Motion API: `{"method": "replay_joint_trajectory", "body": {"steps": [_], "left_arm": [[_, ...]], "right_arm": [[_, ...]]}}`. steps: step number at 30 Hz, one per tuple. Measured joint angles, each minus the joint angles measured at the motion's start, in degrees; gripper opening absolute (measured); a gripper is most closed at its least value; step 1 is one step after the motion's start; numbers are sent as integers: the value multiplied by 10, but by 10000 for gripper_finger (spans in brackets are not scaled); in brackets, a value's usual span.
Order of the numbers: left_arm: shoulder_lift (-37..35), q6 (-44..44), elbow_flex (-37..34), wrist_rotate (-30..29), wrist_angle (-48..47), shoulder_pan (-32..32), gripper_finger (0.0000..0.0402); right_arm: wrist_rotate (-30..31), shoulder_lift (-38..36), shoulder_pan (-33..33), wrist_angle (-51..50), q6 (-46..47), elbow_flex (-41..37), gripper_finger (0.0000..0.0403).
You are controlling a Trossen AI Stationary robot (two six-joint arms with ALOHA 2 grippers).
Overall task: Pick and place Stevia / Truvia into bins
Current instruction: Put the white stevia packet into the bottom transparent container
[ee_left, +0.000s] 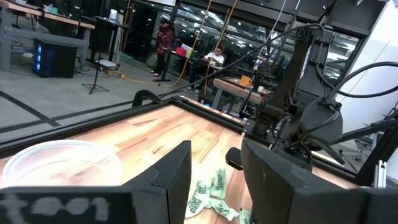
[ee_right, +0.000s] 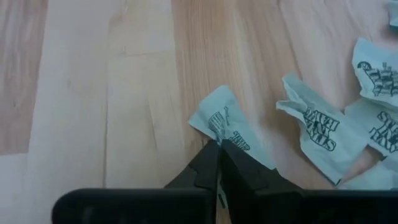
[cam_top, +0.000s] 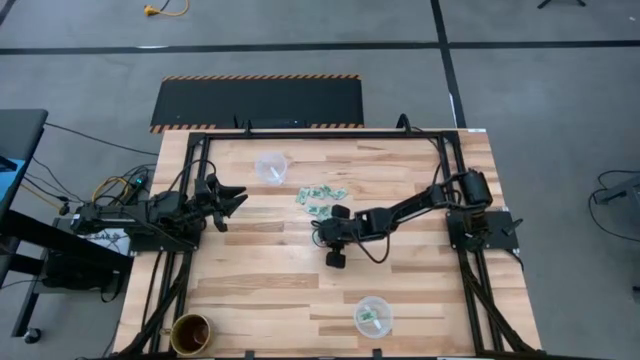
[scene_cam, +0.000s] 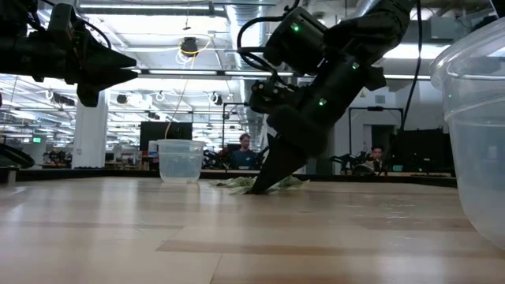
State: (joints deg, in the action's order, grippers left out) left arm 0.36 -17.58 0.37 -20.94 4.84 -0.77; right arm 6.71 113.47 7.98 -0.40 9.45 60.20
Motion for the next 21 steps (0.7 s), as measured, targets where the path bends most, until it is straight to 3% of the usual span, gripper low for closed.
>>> {"method": "replay_joint_trajectory", "body": {"steps": [7, 12, 21], "left_arm": [[0, 0, 0, 0, 0, 0, 130], [0, 0, 0, 0, 0, 0, 130], [0, 0, 0, 0, 0, 0, 130]], "right_arm": [[-12, -20, 20, 1, 60, -4, 3], [-10, -76, 23, 9, 85, -4, 1], [-6, -215, 63, -15, -6, -3, 1]]}}
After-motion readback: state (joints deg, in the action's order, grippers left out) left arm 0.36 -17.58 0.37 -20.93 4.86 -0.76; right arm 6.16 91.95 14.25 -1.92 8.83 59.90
